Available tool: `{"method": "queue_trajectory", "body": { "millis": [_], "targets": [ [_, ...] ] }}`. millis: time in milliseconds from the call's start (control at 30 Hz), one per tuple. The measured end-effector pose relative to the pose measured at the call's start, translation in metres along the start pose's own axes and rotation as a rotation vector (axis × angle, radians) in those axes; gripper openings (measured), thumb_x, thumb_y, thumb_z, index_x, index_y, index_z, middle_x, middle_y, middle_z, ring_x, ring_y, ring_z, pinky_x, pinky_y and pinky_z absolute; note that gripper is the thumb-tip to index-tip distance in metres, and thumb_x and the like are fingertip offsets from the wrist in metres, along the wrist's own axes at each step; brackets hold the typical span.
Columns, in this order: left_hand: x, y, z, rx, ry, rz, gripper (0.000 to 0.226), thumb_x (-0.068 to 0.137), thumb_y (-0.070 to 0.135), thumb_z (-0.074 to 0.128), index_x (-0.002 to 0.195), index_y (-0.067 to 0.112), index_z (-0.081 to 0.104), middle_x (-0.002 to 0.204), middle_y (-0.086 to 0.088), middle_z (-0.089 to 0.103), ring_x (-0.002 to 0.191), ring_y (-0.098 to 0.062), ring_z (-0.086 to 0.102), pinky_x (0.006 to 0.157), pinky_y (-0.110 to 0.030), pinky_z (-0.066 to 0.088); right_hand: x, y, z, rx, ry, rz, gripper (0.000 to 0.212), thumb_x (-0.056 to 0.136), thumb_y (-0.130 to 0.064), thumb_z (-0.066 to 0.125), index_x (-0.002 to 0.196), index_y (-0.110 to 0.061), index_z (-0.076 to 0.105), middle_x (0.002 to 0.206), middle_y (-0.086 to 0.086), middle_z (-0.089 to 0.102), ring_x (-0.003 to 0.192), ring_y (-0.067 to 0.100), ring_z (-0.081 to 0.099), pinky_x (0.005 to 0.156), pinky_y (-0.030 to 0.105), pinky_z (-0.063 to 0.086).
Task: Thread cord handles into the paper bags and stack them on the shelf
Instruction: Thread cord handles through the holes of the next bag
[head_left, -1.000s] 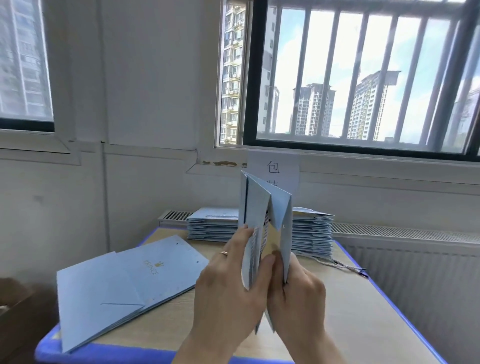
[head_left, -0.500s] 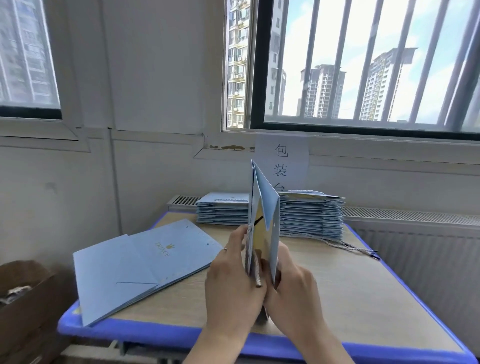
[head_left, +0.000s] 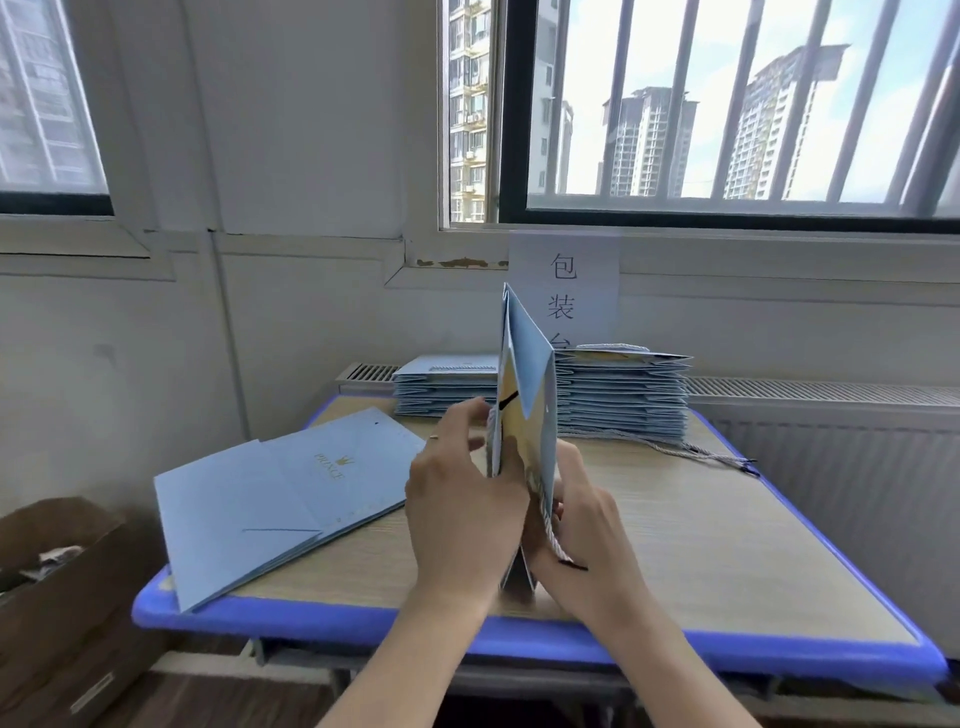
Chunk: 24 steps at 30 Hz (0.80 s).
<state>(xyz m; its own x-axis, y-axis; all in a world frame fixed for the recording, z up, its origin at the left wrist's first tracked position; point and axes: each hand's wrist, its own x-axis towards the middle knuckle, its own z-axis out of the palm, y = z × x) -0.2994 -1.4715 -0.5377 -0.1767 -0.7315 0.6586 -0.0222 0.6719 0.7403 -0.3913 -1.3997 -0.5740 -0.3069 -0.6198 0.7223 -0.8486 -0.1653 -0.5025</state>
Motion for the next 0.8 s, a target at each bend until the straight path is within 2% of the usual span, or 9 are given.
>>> {"method": "queue_trajectory", "body": {
  "millis": [167,333,400,467,500,533,600,700,800],
  "targets": [
    [-0.01,-0.007,-0.002,0.074,-0.101,0.177,0.028,0.095,0.026,0.056,0.123,0.028,0.058,0.094,0.009,0.072,0.08,-0.011,0.067,0.07,-0.038,0.056,0.0,-0.004,-0.001,0.016,0.057,0.033,0.029,0.086,-0.04,0.05,0.112,-0.028,0.043,0.056,0.0,0.058,0.046,0.019,0.052,0.045,0.044,0.041],
    [-0.018,-0.02,-0.013,0.126,-0.218,0.285,0.045,0.098,0.04,0.04,0.141,0.039,0.03,0.118,0.004,0.067,0.093,-0.018,0.065,0.075,-0.036,0.055,0.0,-0.002,-0.007,-0.047,0.166,0.028,0.037,0.089,-0.05,0.047,0.112,-0.022,0.046,0.053,0.001,0.052,0.046,0.018,0.044,0.046,0.04,0.04],
    [-0.022,-0.024,-0.017,0.056,-0.147,0.333,0.03,0.101,0.033,0.044,0.128,0.035,0.03,0.143,0.006,0.052,0.094,-0.022,0.066,0.071,-0.037,0.056,-0.001,0.001,-0.01,-0.059,0.17,0.007,0.035,0.089,-0.045,0.049,0.112,-0.02,0.045,0.053,0.0,0.051,0.045,0.017,0.041,0.046,0.037,0.039],
    [-0.022,-0.029,-0.017,0.067,-0.081,0.354,0.021,0.1,0.015,0.05,0.103,0.025,0.031,0.159,0.004,0.033,0.071,-0.031,0.063,0.056,-0.043,0.054,-0.002,0.005,-0.014,-0.072,0.169,0.029,0.031,0.089,-0.041,0.05,0.113,-0.024,0.043,0.056,0.001,0.055,0.046,0.017,0.044,0.046,0.037,0.041],
    [-0.02,-0.031,-0.016,0.108,-0.062,0.389,0.029,0.098,0.003,0.051,0.094,0.023,0.03,0.16,0.0,0.03,0.058,-0.031,0.055,0.048,-0.041,0.05,-0.002,0.007,-0.016,-0.053,0.162,0.054,0.027,0.089,-0.039,0.052,0.111,-0.026,0.043,0.059,0.002,0.058,0.049,0.021,0.049,0.047,0.04,0.043],
    [-0.019,-0.035,-0.014,0.175,-0.065,0.462,0.034,0.093,-0.006,0.05,0.091,0.022,0.032,0.159,-0.005,0.033,0.052,-0.028,0.044,0.043,-0.037,0.044,-0.001,0.007,-0.019,-0.017,0.148,0.084,0.023,0.089,-0.035,0.054,0.108,-0.025,0.044,0.061,0.001,0.061,0.052,0.024,0.053,0.049,0.042,0.044],
    [-0.017,-0.037,-0.013,0.315,-0.11,0.57,0.026,0.082,-0.005,0.041,0.089,0.02,0.043,0.143,-0.02,0.052,0.054,-0.024,0.032,0.042,-0.028,0.033,0.001,0.005,-0.026,0.049,0.109,0.137,0.018,0.086,-0.025,0.056,0.101,-0.022,0.048,0.064,-0.002,0.064,0.057,0.026,0.057,0.053,0.042,0.044],
    [-0.016,-0.042,-0.014,0.393,-0.115,0.524,0.035,0.079,0.007,0.037,0.08,0.024,0.068,0.094,-0.025,0.066,0.056,-0.03,0.052,0.048,-0.022,0.034,0.008,0.004,-0.031,0.042,0.048,0.183,0.02,0.076,-0.019,0.052,0.093,-0.026,0.046,0.065,0.012,0.063,0.061,0.037,0.052,0.054,0.048,0.044],
    [-0.019,-0.033,-0.014,0.437,-0.092,0.42,0.035,0.078,0.017,0.041,0.072,0.02,0.075,0.094,-0.015,0.065,0.073,-0.033,0.062,0.047,-0.025,0.042,0.011,0.003,-0.027,-0.032,0.012,0.161,0.023,0.073,-0.021,0.051,0.094,-0.027,0.043,0.062,0.015,0.06,0.056,0.033,0.045,0.052,0.047,0.041]
  ]
}}
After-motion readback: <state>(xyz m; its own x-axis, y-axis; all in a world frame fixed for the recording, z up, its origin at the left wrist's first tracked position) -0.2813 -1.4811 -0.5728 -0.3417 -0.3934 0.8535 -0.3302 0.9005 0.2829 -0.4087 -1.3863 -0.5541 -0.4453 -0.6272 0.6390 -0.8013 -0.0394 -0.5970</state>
